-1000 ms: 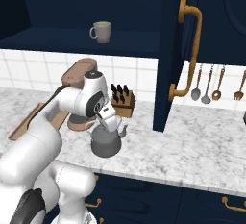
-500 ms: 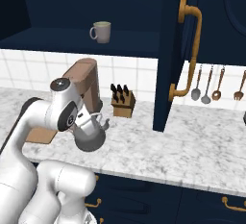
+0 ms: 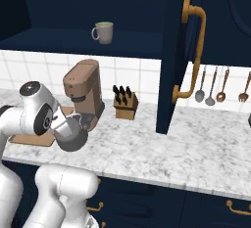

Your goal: Pick the kettle from the counter and place it on the tray. Then pick the mug from the cabinet and place it on the tray. Then close the cabinet doors.

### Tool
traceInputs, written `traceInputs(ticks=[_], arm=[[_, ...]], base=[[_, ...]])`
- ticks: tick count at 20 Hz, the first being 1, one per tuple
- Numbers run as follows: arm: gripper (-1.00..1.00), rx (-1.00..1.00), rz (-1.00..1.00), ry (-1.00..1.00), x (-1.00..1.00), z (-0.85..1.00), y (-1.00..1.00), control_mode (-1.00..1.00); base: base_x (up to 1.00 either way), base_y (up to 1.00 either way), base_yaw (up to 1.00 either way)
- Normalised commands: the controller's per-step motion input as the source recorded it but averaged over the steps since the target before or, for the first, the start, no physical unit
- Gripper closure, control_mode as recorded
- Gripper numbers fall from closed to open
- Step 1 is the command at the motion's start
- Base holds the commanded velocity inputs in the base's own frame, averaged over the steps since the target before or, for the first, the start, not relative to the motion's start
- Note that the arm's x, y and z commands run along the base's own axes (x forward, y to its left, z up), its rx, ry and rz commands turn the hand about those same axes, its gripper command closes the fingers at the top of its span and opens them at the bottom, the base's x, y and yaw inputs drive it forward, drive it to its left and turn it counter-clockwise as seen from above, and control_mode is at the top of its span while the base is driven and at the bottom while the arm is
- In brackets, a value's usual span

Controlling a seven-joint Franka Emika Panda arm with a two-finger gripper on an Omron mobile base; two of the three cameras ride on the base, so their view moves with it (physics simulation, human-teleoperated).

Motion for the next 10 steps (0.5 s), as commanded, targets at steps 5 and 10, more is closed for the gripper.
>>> traceInputs(ticks=[5,10], arm=[[1.00,0.00,0.00,0.10,0.01,0.03,0.79,-1.00],[1.00,0.00,0.03,0.01,0.16,0.05,0.67,-1.00]], base=[[0.00,0.00,0.00],[0.00,0.00,0.00]])
